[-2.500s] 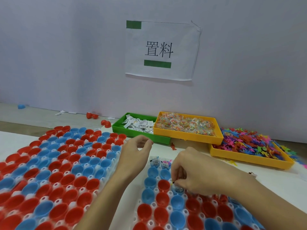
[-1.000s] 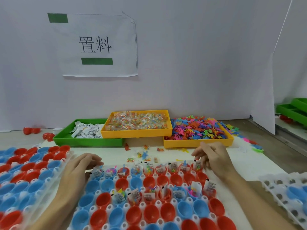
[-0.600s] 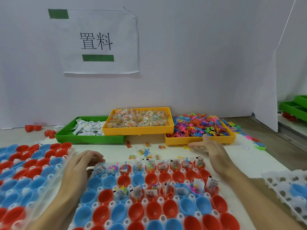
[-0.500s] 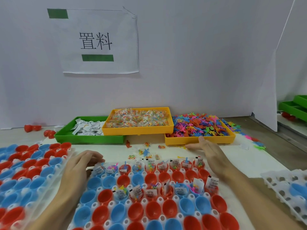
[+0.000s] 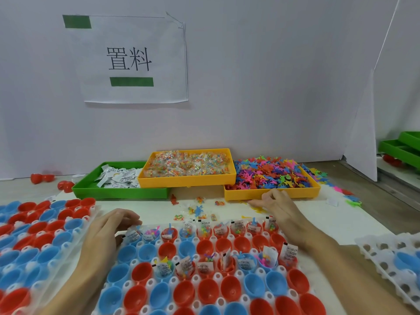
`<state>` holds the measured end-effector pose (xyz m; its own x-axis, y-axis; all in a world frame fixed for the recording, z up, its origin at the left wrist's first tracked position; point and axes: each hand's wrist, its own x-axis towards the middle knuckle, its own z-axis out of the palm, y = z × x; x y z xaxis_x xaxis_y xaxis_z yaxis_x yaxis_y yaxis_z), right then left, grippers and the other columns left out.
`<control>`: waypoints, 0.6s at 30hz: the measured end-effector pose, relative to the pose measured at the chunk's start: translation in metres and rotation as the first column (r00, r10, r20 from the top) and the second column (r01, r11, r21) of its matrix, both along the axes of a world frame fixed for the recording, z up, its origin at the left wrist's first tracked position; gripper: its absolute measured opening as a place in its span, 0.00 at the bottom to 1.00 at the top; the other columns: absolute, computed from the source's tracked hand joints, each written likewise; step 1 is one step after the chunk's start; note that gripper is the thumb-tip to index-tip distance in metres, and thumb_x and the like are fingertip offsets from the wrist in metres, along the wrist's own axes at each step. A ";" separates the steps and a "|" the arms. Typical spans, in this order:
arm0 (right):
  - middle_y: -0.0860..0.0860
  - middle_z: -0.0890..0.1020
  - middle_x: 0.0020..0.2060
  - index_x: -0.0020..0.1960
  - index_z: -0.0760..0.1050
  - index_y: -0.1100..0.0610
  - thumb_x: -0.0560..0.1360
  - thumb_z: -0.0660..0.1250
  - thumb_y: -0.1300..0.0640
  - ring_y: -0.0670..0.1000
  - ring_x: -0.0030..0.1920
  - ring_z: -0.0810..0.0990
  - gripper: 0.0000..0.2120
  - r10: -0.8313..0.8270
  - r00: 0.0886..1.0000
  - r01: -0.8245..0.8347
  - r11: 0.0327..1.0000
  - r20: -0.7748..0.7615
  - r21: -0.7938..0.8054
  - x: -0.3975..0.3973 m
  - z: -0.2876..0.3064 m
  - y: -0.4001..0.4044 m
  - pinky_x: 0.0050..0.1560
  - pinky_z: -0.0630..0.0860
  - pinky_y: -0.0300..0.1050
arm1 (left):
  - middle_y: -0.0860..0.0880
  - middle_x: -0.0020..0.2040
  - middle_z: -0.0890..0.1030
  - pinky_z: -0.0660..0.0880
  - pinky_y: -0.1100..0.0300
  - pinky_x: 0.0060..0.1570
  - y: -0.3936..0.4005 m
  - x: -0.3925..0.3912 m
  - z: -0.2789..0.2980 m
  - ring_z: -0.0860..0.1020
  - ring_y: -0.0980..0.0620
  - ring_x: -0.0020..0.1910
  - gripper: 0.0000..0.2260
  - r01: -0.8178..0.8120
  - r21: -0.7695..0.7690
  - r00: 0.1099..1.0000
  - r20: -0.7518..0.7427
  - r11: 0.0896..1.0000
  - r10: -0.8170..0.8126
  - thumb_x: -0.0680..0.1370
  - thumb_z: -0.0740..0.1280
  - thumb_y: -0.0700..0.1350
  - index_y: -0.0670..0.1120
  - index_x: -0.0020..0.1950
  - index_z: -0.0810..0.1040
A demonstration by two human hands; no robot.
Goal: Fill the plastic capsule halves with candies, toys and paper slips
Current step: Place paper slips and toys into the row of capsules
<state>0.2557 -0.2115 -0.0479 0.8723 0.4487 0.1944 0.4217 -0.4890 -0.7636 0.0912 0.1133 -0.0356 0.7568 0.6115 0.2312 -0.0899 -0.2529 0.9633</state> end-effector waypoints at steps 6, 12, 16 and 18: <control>0.44 0.67 0.50 0.63 0.74 0.35 0.74 0.38 0.30 0.41 0.56 0.65 0.32 -0.007 1.000 0.002 0.985 -0.027 -0.174 0.003 0.005 0.002 0.68 0.58 0.46 | 0.43 0.44 0.83 0.72 0.57 0.44 -0.001 -0.001 0.001 0.80 0.47 0.49 0.17 0.004 0.023 1.000 0.008 1.000 -0.004 0.83 0.54 0.38 0.39 0.43 0.81; 0.43 0.69 0.51 0.59 0.82 0.42 0.78 0.41 0.33 0.42 0.60 0.66 0.33 -0.022 1.000 0.021 0.999 -0.022 -0.048 0.000 0.002 0.001 0.71 0.61 0.53 | 0.47 0.39 0.84 0.73 0.57 0.45 0.000 -0.001 0.001 0.80 0.47 0.47 0.17 0.013 0.019 1.000 0.002 1.000 -0.013 0.82 0.54 0.37 0.39 0.42 0.81; 0.49 0.73 0.51 0.45 0.85 0.52 0.83 0.49 0.40 0.46 0.61 0.71 0.29 -0.050 0.998 0.058 0.982 -0.050 0.181 -0.002 0.002 -0.001 0.68 0.67 0.53 | 0.51 0.38 0.84 0.73 0.57 0.45 0.000 -0.001 0.002 0.80 0.49 0.45 0.17 0.021 0.025 1.000 -0.002 0.999 -0.021 0.81 0.53 0.36 0.38 0.43 0.80; 0.50 0.76 0.50 0.43 0.85 0.52 0.84 0.54 0.45 0.44 0.57 0.74 0.24 -0.090 0.996 0.088 0.981 0.008 0.174 -0.001 0.003 -0.001 0.59 0.69 0.45 | 0.51 0.37 0.84 0.73 0.56 0.45 0.000 -0.001 0.002 0.80 0.49 0.45 0.17 0.020 0.030 1.000 -0.001 0.999 -0.020 0.81 0.53 0.35 0.38 0.42 0.80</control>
